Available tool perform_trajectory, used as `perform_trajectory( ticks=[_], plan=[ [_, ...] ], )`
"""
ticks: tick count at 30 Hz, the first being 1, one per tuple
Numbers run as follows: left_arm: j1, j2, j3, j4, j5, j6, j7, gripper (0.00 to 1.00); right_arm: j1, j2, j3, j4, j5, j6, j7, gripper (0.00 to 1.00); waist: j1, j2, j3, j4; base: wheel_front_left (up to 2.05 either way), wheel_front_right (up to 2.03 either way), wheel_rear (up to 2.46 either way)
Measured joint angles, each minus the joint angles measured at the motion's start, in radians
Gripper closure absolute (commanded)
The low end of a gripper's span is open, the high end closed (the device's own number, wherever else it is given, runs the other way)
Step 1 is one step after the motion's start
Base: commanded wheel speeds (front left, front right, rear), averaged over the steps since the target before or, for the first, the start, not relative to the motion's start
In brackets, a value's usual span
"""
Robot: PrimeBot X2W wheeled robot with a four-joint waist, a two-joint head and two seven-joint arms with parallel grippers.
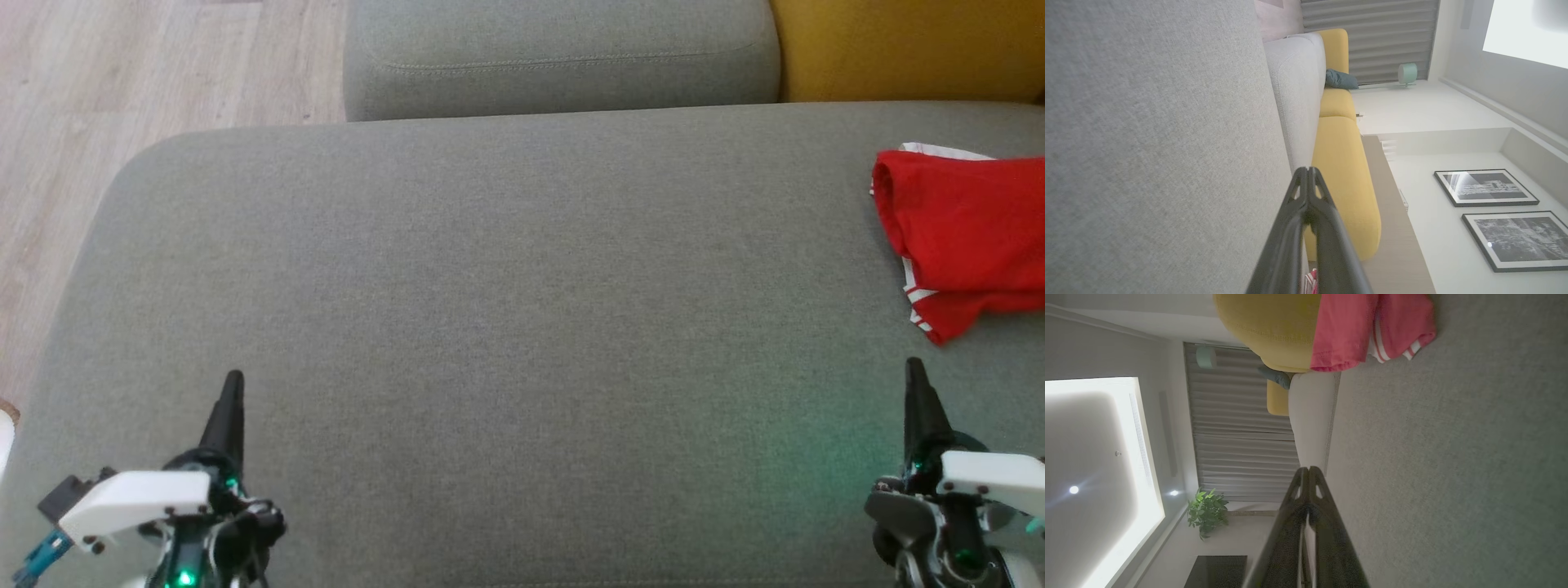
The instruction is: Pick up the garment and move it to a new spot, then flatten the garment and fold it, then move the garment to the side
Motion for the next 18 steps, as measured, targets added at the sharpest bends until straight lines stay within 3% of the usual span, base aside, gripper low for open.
perform_trajectory(
  ticks=[9,18],
  plan=[
    [-0.011,0.000,0.022,-0.008,-0.096,-0.016,0.026,1.00,-0.016,0.000,-0.011,-0.007,0.104,0.000,0.025,1.00,0.0000,0.0000,0.000,-0.004,0.00,0.00,0.00],
    [-0.012,-0.001,0.032,-0.009,-0.108,-0.016,0.026,1.00,-0.016,0.000,-0.012,-0.010,0.112,0.000,0.025,1.00,0.0000,0.0000,0.000,-0.004,0.00,0.00,0.00]
  ],
)
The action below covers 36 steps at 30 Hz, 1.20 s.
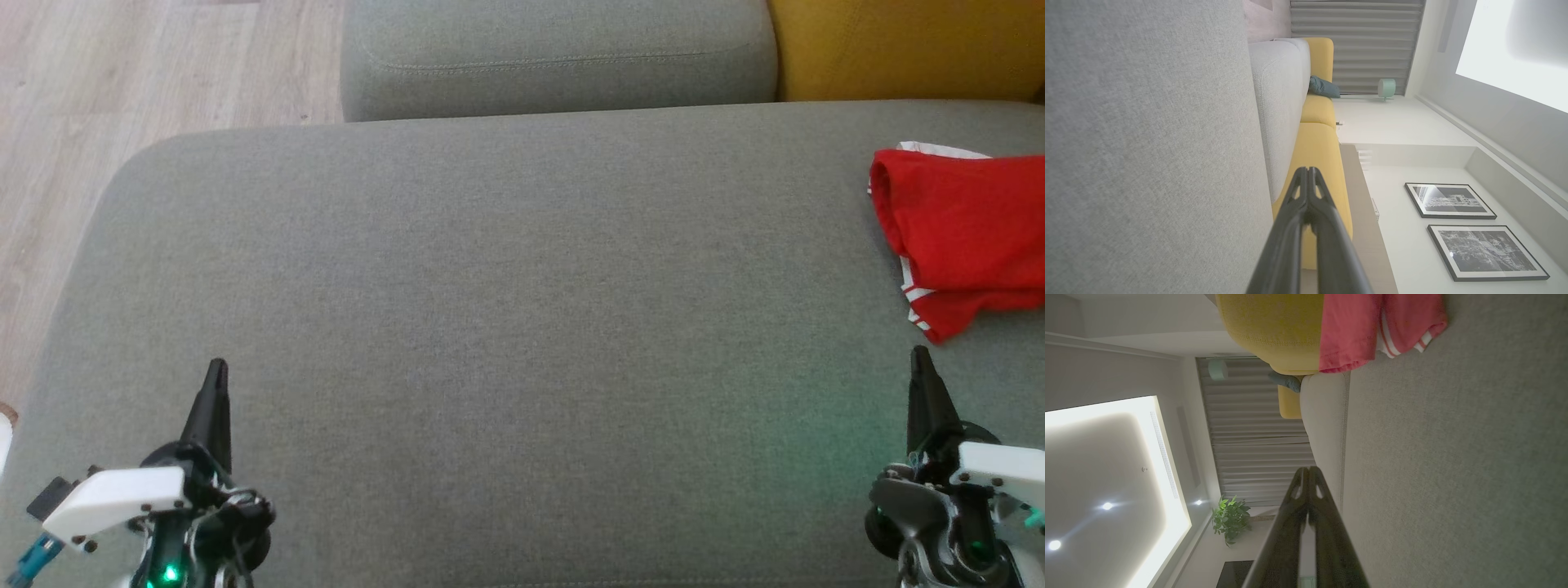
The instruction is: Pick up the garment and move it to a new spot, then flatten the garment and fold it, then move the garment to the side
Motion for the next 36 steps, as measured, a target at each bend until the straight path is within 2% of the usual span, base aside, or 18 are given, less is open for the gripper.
perform_trajectory(
  ticks=[36],
  plan=[
    [0.000,-0.002,0.009,0.000,0.000,0.000,0.002,1.00,0.000,0.000,0.000,0.000,0.000,0.000,0.000,1.00,0.0000,0.0000,0.000,0.000,0.00,0.00,0.00]
  ],
)
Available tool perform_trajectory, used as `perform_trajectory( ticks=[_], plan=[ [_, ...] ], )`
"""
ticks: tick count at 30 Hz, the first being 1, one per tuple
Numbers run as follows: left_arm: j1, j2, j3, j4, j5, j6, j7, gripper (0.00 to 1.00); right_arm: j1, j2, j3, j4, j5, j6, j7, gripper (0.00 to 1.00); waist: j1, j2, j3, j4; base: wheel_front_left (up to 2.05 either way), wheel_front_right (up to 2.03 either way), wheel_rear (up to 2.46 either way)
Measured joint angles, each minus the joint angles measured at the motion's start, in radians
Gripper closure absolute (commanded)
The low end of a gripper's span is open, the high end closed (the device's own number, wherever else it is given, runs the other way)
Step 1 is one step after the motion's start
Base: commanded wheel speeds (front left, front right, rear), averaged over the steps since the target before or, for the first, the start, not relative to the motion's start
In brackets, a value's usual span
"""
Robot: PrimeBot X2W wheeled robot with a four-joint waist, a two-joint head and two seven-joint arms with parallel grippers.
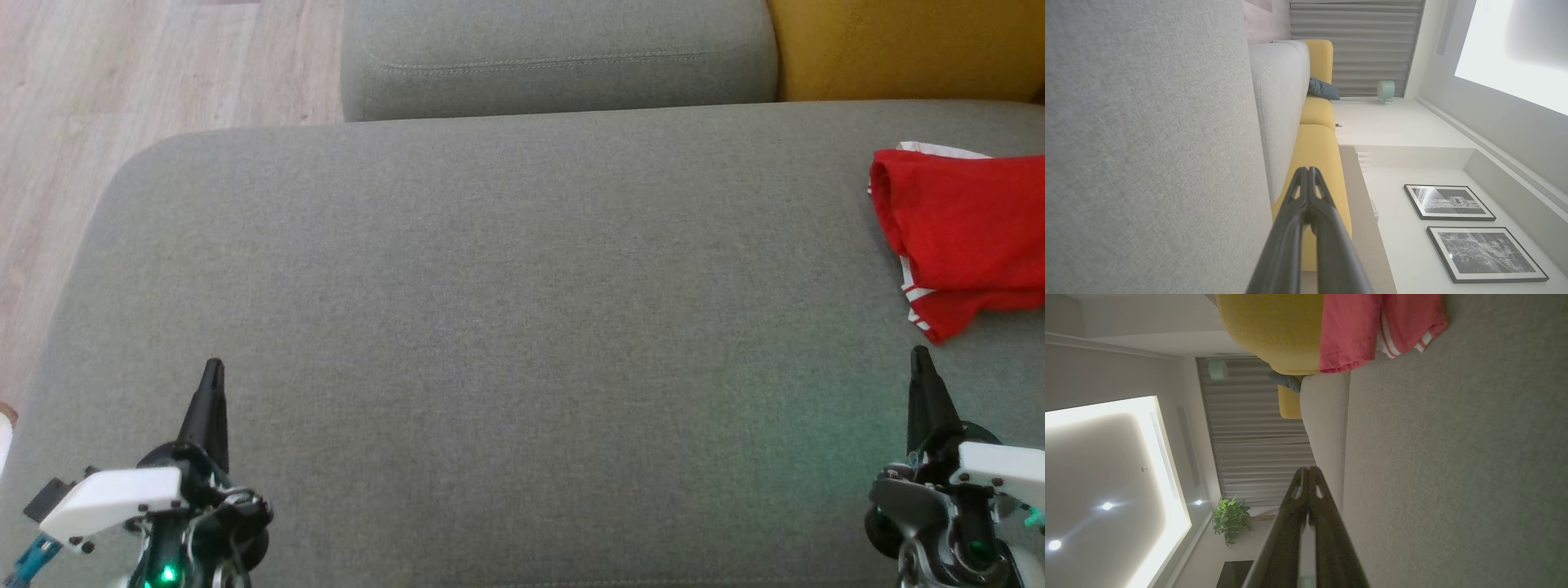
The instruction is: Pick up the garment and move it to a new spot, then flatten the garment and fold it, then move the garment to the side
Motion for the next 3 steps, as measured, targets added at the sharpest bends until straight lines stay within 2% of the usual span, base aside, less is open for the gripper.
perform_trajectory(
  ticks=[3],
  plan=[
    [0.000,0.000,0.000,0.000,0.000,0.000,0.000,1.00,0.000,0.000,0.000,0.000,0.000,0.000,0.000,1.00,0.0000,0.0000,0.000,0.000,0.00,0.00,0.00]
  ],
)
